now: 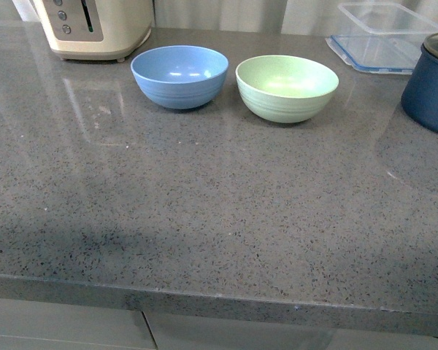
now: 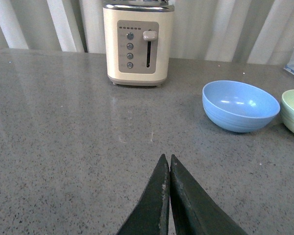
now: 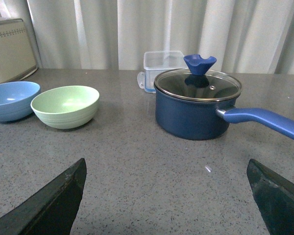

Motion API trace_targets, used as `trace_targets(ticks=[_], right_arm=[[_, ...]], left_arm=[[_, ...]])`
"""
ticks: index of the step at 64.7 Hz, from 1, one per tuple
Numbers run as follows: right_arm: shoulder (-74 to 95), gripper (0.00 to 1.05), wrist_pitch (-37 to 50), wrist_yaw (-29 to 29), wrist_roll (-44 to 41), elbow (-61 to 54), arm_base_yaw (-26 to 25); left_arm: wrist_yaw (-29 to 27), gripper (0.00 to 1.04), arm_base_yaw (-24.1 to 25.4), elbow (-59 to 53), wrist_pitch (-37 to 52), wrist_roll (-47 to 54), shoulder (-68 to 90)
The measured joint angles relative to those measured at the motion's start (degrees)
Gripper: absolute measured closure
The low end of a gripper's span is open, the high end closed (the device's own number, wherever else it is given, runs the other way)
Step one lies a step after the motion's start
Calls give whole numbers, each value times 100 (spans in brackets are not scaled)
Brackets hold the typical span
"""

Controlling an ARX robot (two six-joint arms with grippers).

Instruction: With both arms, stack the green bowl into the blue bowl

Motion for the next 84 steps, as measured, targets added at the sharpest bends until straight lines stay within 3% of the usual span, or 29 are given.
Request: trace_targets(ticks=[18, 59, 84], right_arm=[[0, 10, 0, 0, 0, 0, 0], [0, 10, 0, 0, 0, 0, 0], [0, 10, 0, 0, 0, 0, 0]], left_arm=[[2, 101, 0, -542, -214, 0, -800], [4, 101, 0, -619, -2577, 0, -3392], [4, 101, 0, -619, -3381, 0, -4214]])
